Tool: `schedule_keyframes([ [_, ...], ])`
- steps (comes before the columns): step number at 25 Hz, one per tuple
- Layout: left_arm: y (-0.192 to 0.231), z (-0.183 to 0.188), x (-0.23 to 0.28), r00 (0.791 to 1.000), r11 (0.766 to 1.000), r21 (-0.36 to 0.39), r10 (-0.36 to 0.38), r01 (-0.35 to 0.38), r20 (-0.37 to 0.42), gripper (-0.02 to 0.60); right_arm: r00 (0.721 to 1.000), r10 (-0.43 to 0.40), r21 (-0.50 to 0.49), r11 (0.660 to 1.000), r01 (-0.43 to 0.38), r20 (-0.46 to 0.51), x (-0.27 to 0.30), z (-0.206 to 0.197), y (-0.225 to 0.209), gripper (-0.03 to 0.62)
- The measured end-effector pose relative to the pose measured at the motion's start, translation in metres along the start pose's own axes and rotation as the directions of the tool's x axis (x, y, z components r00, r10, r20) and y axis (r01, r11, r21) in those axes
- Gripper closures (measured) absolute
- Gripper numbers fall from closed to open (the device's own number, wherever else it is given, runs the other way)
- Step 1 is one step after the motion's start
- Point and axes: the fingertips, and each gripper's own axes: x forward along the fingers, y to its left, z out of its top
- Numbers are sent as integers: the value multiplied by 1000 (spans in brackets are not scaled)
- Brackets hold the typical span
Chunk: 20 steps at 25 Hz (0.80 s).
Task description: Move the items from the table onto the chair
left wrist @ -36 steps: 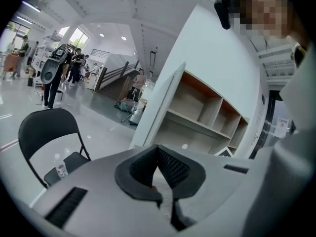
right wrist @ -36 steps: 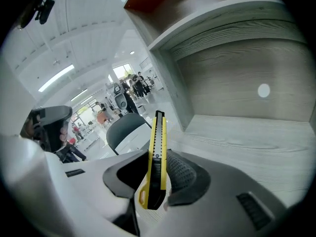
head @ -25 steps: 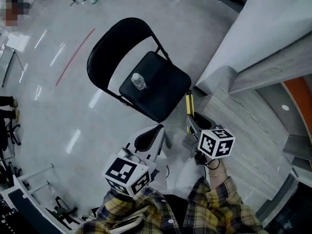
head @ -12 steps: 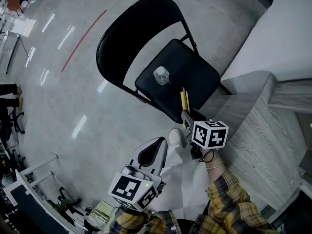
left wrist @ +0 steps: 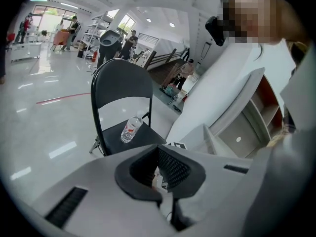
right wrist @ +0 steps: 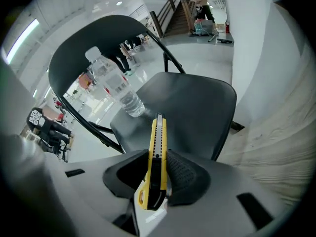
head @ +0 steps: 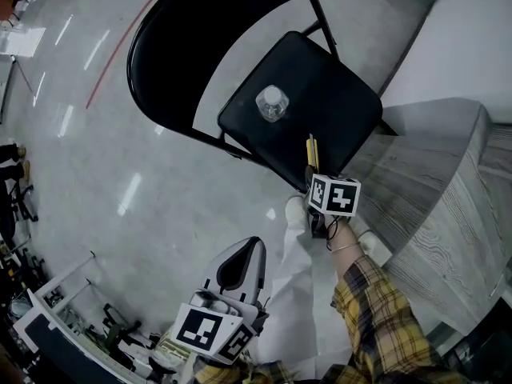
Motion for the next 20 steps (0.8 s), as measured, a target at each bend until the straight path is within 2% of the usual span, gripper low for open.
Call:
schedule_keyframes([
  [7,26,-8,11,1000,1000,-10,19,-19,-10,577,994,-93,-25,995,92,-53,45,-18,-19,468],
  [12,24,-4,20,1000,1000,-4,12,-12,-5,577,990,-135,1,991,135,-32,46,-20,-26,467],
  [15,14,1,25,1000,1000,14,-12,12,-8,577,992,-121,31,992,120,24,33,-7,-21,467],
  [20,4,11,29,999,998,45,-39,38,14,577,995,-30,71,997,23,97,5,17,7,467],
])
